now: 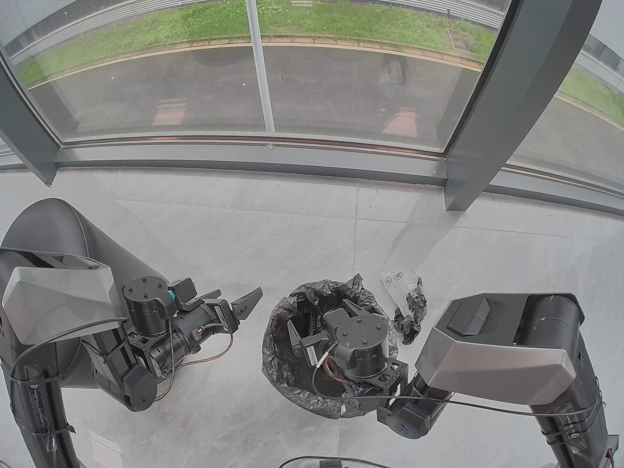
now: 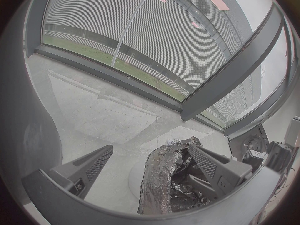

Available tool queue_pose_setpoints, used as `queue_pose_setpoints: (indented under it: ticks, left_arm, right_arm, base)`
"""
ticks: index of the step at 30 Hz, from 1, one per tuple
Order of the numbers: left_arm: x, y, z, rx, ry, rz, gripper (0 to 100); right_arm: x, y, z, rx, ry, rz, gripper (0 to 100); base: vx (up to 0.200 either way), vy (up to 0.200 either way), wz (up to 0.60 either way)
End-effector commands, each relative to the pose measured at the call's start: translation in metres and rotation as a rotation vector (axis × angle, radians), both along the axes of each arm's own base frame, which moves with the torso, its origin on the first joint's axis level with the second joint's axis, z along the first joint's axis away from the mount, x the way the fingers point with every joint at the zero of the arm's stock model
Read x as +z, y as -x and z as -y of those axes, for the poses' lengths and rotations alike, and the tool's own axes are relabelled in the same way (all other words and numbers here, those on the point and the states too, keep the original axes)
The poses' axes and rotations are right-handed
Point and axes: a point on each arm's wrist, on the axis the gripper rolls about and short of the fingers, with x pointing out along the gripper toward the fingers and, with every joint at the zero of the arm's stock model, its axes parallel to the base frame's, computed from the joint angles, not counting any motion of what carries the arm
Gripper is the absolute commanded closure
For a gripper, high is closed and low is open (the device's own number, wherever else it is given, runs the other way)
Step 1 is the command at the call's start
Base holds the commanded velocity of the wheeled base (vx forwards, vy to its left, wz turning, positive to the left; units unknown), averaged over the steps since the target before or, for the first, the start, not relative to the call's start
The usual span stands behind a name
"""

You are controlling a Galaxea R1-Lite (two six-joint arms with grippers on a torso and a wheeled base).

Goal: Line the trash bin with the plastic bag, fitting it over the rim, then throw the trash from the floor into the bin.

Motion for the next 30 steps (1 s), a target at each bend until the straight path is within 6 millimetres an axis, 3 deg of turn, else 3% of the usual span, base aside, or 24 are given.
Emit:
queue_pose_setpoints:
  ticks: [1,13,23,27,30]
  left_arm:
    - [0.0,0.0,0.0,0.001,0.0,-0.001,0]
    - [-0.002,0.0,0.001,-0.001,-0.002,-0.003,0]
    - [-0.004,0.0,0.001,-0.003,-0.003,-0.006,0]
    - [-0.003,0.0,0.001,-0.003,-0.001,-0.006,0]
    - [-0.002,0.0,0.001,-0.004,0.0,-0.003,0]
  right_arm:
    - [-0.018,-0.022,-0.001,-0.034,0.016,-0.013,0]
    - [-0.04,-0.045,0.005,-0.081,0.037,-0.03,0]
    - [-0.053,-0.046,0.003,-0.08,0.057,-0.05,0]
    - [-0.046,-0.044,0.001,-0.074,0.046,-0.039,0]
    - [-0.023,-0.041,-0.001,-0.065,0.017,-0.012,0]
  base:
    - [0.0,0.0,0.0]
    - [0.0,0.0,0.0]
    - [0.0,0.0,0.0]
    - [0.0,0.0,0.0]
    - [0.0,0.0,0.0]
